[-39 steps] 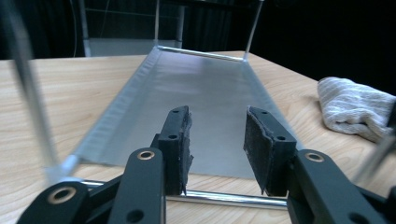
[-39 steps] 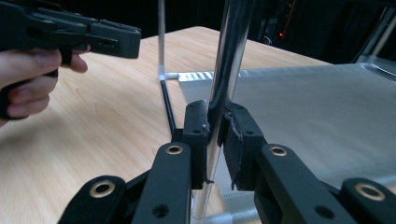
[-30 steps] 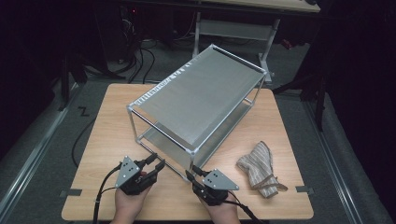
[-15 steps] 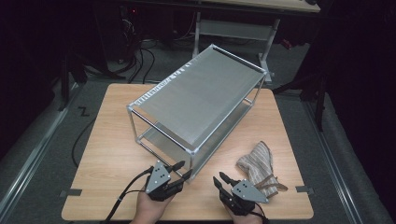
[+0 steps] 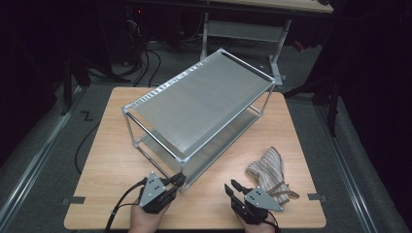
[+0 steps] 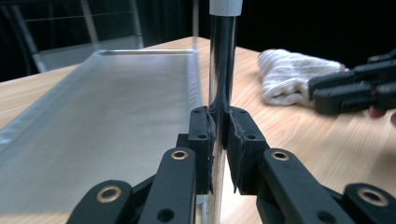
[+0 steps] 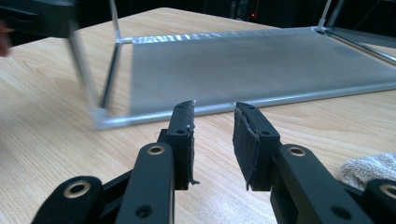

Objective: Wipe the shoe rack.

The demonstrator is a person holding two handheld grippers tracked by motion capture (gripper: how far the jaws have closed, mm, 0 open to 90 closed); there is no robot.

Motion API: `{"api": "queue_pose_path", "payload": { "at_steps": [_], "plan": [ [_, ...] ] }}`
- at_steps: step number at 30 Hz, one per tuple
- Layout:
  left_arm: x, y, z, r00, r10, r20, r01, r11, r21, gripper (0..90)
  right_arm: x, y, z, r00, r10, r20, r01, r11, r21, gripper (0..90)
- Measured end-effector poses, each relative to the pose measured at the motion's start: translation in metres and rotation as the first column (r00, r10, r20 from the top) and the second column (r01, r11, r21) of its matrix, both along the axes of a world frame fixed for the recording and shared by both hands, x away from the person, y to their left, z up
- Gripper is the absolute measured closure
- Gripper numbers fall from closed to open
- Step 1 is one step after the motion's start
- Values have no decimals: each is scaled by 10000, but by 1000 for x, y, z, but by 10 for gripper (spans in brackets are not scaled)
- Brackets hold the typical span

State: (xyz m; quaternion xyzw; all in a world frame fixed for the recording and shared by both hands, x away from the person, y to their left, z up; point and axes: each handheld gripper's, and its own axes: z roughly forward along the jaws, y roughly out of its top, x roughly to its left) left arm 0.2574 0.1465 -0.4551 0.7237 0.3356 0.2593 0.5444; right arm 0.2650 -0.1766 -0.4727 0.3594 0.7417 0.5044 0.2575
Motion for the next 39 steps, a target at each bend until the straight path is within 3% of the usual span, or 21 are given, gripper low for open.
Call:
{"api": "queue_pose_path", "payload": {
  "at_steps": [6, 9, 15, 21, 28, 33, 39],
  "plan": [
    [-26, 56, -1, 9958, 902, -164, -904, 9958, -132, 798, 0, -2, 2, 9999, -121, 68, 121, 9999, 18, 688],
    [-34, 84, -2, 9916, 1110, -664, -1145, 9921, -517, 789, -1, -4, 3, 9997, -226, 132, 226, 9997, 20, 688],
    [-52, 119, -1, 9837, 1698, -589, -1711, 9851, -161, 792, 5, -8, 9, 9977, -650, 210, 648, 9978, 107, 689],
    [-55, 125, -6, 9823, 1813, -468, -1836, 9816, -519, 788, 33, -15, 18, 9890, -1470, 143, 1469, 9891, 101, 698],
    [-54, 126, -9, 9826, 1840, -269, -1853, 9810, -581, 788, 85, -30, 23, 9641, -2642, 275, 2646, 9643, -109, 709],
    [-53, 126, -10, 9829, 1836, -149, -1842, 9809, -629, 790, 119, -42, 30, 9452, -3259, 177, 3255, 9453, 231, 713],
    [-53, 125, -11, 9823, 1870, -89, -1871, 9802, -645, 790, 148, -45, 36, 9334, -3583, 201, 3578, 9335, 243, 703]
  ]
}}
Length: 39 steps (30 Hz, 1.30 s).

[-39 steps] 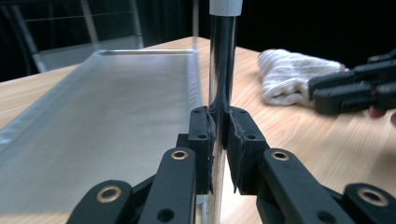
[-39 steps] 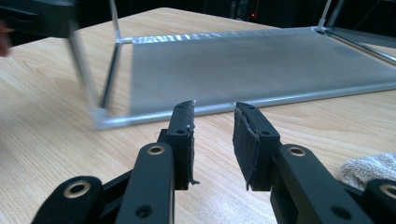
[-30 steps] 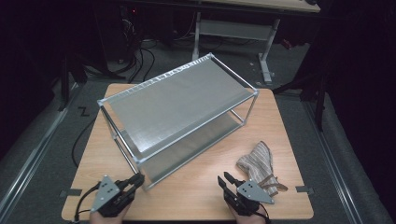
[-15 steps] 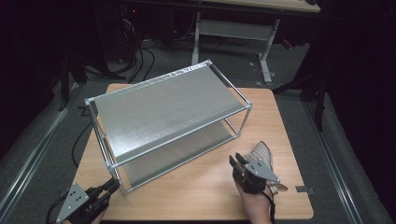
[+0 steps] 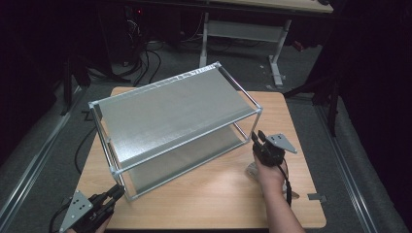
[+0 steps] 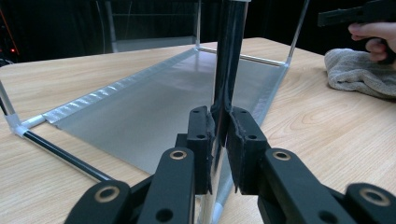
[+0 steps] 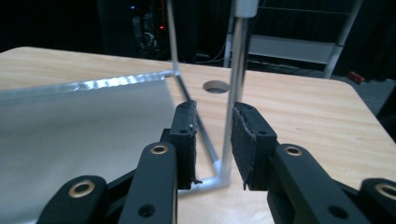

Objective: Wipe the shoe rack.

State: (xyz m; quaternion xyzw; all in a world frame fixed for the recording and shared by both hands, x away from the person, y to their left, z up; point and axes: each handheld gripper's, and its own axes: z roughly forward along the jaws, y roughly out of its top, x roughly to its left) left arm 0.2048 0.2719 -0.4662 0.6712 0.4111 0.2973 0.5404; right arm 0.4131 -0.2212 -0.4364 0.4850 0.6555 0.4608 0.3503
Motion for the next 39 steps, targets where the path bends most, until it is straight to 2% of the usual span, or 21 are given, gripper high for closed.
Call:
{"api": "queue_pose_path", "payload": {
  "at_steps": [4, 8, 13, 15, 18, 20, 24, 28, 33, 39],
  "plan": [
    [0, 0, 0, 10000, 21, 0, -21, 10000, -3, 791, 21, -2, 0, 9991, -240, -361, 243, 9997, 80, 672],
    [0, 0, 0, 10000, -11, -11, 12, 10000, 30, 791, 33, -3, -2, 9984, -336, -460, 349, 9990, 272, 670],
    [0, 0, 0, 10000, -15, -49, 15, 10000, 96, 791, 40, 2, 1, 9991, -285, -314, 289, 9995, 107, 702],
    [0, 0, 1, 10000, 3, -37, -3, 9999, 152, 792, 41, 4, 3, 9989, -361, -307, 367, 9992, 187, 715],
    [-1, 0, 0, 10000, 64, -24, -64, 9999, 143, 793, 44, 6, 5, 9985, -494, -222, 497, 9987, 129, 793],
    [-1, 1, 0, 10000, 35, -40, -34, 9999, 115, 792, 45, 6, 5, 9987, -471, -202, 471, 9989, -13, 812],
    [1, 0, 1, 9999, 25, -102, -24, 9999, 145, 793, 42, 5, 6, 9986, -451, -265, 444, 9987, -250, 815],
    [6, -5, 4, 9997, -197, -160, 203, 9991, 372, 795, 29, -5, 7, 9968, -737, -324, 728, 9970, -268, 815],
    [15, -20, 5, 9973, -698, -246, 706, 9969, 359, 794, 9, -33, 8, 9933, -1097, -353, 1087, 9936, -300, 814],
    [24, -46, 6, 9903, -1355, -292, 1368, 9895, 458, 795, 3, -63, 9, 9854, -1665, -355, 1657, 9858, -264, 813]
  ]
}}
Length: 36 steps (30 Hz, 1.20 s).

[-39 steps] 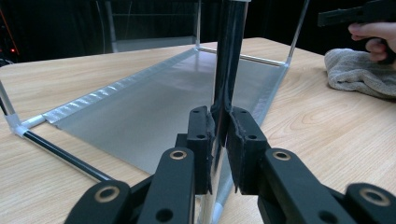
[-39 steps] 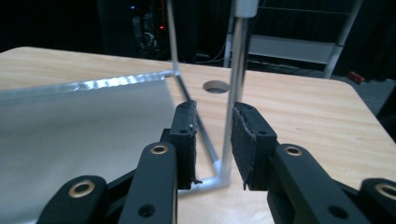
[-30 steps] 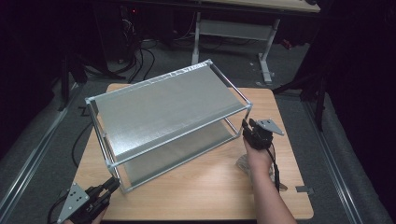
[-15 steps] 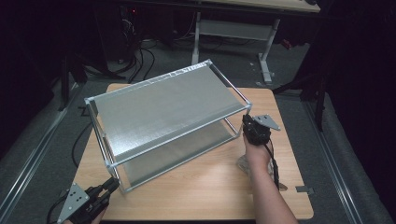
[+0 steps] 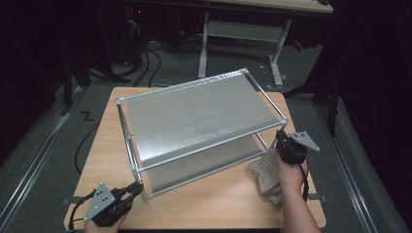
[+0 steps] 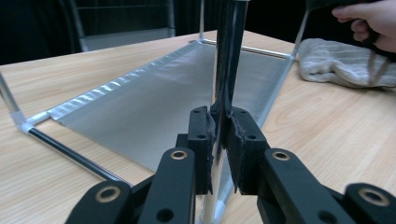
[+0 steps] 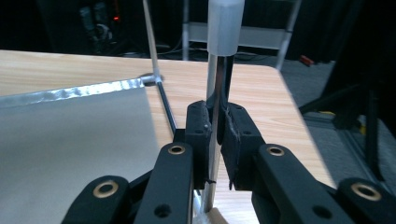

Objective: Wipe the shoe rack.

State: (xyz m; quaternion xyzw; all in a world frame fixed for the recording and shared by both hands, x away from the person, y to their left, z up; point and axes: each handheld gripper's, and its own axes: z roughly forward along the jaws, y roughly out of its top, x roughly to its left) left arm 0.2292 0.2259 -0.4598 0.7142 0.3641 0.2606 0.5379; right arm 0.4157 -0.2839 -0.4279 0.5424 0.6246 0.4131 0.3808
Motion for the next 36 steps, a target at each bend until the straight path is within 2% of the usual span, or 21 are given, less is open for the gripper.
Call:
{"api": "queue_pose_path", "payload": {
  "at_steps": [4, 9, 12, 14, 17, 22, 23, 24, 27, 29, 32, 35, 36],
  "plan": [
    [6, -17, 0, 9993, -378, -21, 378, 9993, -12, 794, 3, -15, 0, 9993, -365, 61, 364, 9993, 56, 811],
    [10, -29, -1, 9982, -604, 4, 604, 9982, -60, 794, 6, -28, 0, 9980, -631, 42, 631, 9980, 98, 807],
    [11, -32, -2, 9980, -639, 29, 639, 9979, -104, 794, 4, -33, 0, 9986, -521, 7, 520, 9983, 254, 740],
    [10, -32, -3, 9979, -647, 38, 648, 9977, -179, 794, -3, -35, -1, 9992, -387, -32, 388, 9985, 381, 707],
    [10, -32, -3, 9978, -657, 24, 658, 9975, -252, 794, -19, -32, -5, 10000, -9, -51, 10, 9996, 293, 672],
    [13, -40, -4, 9956, -934, -88, 929, 9945, -492, 790, -58, -20, -19, 9938, 1044, -384, -1036, 9944, 214, 622],
    [13, -49, -5, 9956, -928, -149, 906, 9896, -1116, 789, -66, -18, -24, 9921, 1161, -478, -1150, 9931, 240, 614],
    [16, -48, -4, 9932, -1165, -78, 1160, 9921, -471, 789, -74, -15, -29, 9897, 1299, -604, -1286, 9914, 247, 599],
    [20, -61, -2, 9890, -1481, -56, 1479, 9885, -327, 790, -90, -9, -39, 9849, 1424, -984, -1421, 9898, 104, 547],
    [22, -69, -1, 9853, -1701, -122, 1697, 9850, -329, 790, -97, -7, -43, 9830, 1398, -1188, -1402, 9901, 49, 514],
    [21, -79, -1, 9801, -1986, -78, 1982, 9797, -308, 790, -100, -6, -45, 9798, 1351, -1474, -1380, 9904, -98, 416],
    [20, -84, -4, 9780, -2085, 37, 2085, 9767, -519, 789, -97, -7, -50, 9746, 1253, -1857, -1261, 9920, 75, 314],
    [20, -84, -5, 9781, -2081, 73, 2082, 9766, -533, 789, -95, -6, -54, 9699, 1236, -2099, -1234, 9923, 142, 280]
  ]
}}
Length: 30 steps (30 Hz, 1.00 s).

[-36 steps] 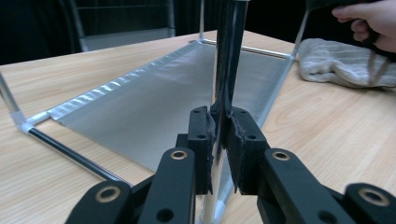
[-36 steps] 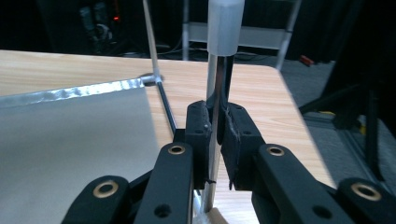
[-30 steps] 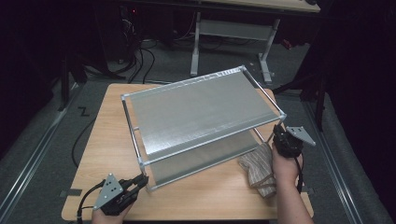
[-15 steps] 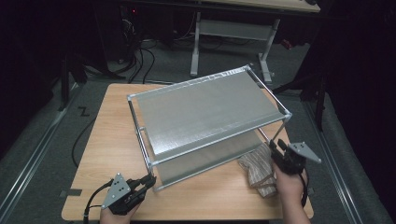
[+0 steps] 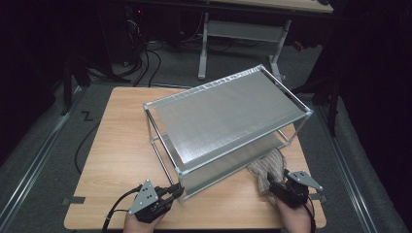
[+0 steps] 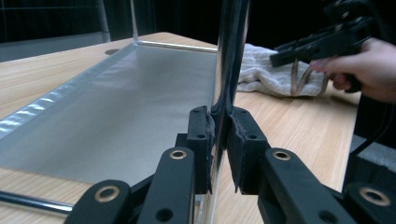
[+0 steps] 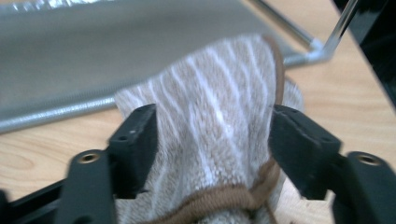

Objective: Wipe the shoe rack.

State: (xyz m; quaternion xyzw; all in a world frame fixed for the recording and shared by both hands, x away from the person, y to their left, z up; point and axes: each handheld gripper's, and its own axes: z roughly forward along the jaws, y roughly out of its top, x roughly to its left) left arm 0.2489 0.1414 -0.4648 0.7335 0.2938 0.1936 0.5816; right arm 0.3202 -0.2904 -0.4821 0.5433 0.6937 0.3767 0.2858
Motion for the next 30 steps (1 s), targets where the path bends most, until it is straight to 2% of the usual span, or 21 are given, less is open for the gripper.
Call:
{"api": "queue_pose_path", "payload": {
  "at_steps": [1, 2, 4, 7, 12, 17, 19, 23, 27, 30],
  "plan": [
    [-1, -1, -2, 10000, 7, 45, -7, 9999, -141, 788, 1, 0, -2, 9999, 34, -97, -34, 10000, 16, 263],
    [-2, -2, -2, 10000, 17, 56, -16, 9997, -231, 786, 3, 1, -7, 9992, 80, -389, -78, 10000, 43, 250],
    [-4, -2, -4, 9999, 36, 144, -31, 9994, -330, 772, 5, 3, -12, 9985, -143, -534, 126, 9994, -336, 256],
    [-6, -3, -5, 9995, 71, 304, -66, 9999, -156, 735, 5, 2, -13, 9987, -51, -502, 32, 9993, -384, 274],
    [-6, -5, -9, 9999, 101, 136, -99, 9998, -174, 718, 6, 2, -15, 9988, 60, -487, -76, 9995, -320, 287],
    [-4, -8, -9, 9998, 177, 117, -176, 9998, -115, 733, 8, 3, -17, 9989, 178, -427, -206, 9975, -679, 432],
    [-3, -9, -9, 9997, 196, 121, -195, 9998, -46, 748, 9, 3, -16, 9987, 126, -492, -158, 9979, -633, 530],
    [-1, -8, -8, 9998, 188, 3, -188, 9998, 39, 788, 11, 2, -15, 9979, 348, -539, -386, 9967, -710, 658],
    [-3, -5, -8, 9998, 185, 56, -185, 9998, 74, 793, 9, 3, -12, 9975, 499, -508, -536, 9958, -740, 709],
    [-4, 1, -10, 10000, 93, 29, -93, 9999, -93, 791, 3, 13, -4, 9962, 866, 2, -864, 9935, -735, 711]
  ]
}}
